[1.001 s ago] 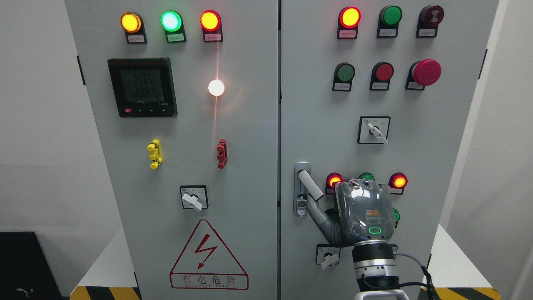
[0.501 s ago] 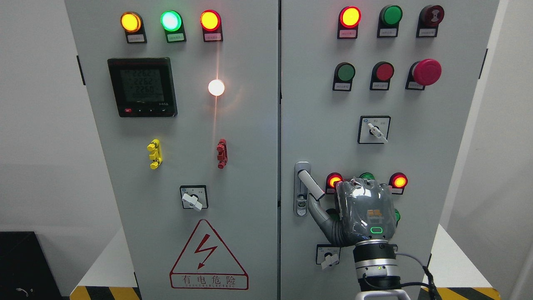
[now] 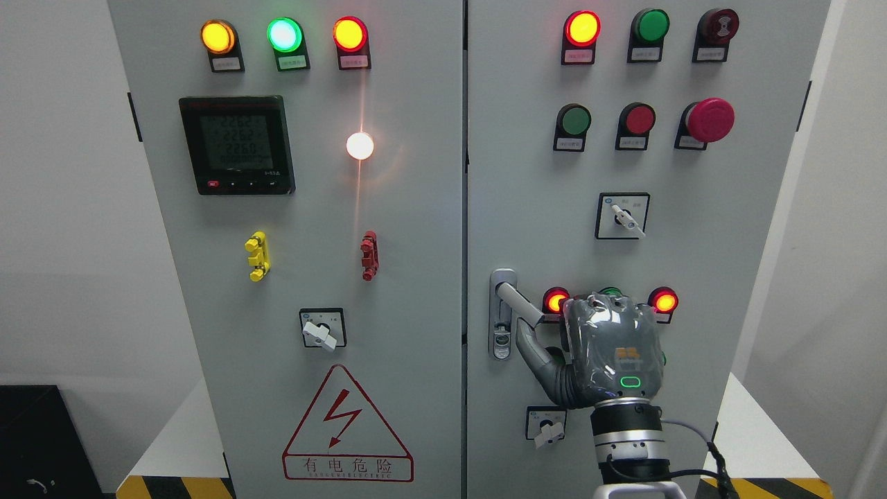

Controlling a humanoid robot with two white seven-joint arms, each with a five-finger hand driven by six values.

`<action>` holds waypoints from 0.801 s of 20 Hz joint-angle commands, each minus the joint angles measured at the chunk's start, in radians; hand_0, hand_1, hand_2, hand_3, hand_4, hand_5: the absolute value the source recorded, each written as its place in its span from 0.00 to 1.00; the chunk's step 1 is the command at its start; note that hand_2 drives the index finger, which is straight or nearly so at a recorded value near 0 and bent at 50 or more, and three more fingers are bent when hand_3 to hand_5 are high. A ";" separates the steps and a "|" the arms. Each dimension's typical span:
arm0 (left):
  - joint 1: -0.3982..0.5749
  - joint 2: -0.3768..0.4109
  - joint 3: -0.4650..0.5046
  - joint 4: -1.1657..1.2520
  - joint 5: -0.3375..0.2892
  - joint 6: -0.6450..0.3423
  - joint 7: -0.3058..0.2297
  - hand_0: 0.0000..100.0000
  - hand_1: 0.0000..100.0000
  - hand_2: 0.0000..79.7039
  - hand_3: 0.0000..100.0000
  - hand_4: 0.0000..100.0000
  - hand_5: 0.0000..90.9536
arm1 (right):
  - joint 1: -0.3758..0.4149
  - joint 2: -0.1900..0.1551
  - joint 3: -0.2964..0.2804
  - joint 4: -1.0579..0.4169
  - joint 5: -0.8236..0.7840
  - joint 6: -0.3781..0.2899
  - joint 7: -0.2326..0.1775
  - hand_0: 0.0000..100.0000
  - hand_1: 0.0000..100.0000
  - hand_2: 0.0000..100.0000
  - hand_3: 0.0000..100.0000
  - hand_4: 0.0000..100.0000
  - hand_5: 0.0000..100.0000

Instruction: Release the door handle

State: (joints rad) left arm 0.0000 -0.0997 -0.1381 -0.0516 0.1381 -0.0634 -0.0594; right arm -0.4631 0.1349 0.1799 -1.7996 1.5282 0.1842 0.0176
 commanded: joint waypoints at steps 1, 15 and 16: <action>0.018 0.000 0.000 -0.001 0.000 0.000 0.000 0.12 0.56 0.00 0.00 0.00 0.00 | 0.000 0.000 -0.010 -0.006 0.000 0.000 -0.001 0.46 0.20 0.94 1.00 0.92 0.98; 0.018 0.000 0.000 -0.001 0.000 0.000 0.000 0.12 0.56 0.00 0.00 0.00 0.00 | -0.002 0.000 -0.017 -0.006 0.000 0.000 -0.002 0.46 0.20 0.94 1.00 0.92 0.98; 0.018 0.000 0.000 -0.001 0.000 0.000 0.000 0.12 0.56 0.00 0.00 0.00 0.00 | -0.002 0.000 -0.017 -0.007 0.000 0.000 -0.002 0.46 0.20 0.94 1.00 0.92 0.98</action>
State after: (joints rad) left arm 0.0000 -0.0997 -0.1381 -0.0516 0.1381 -0.0634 -0.0594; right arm -0.4638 0.1349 0.1683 -1.8044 1.5279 0.1842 0.0159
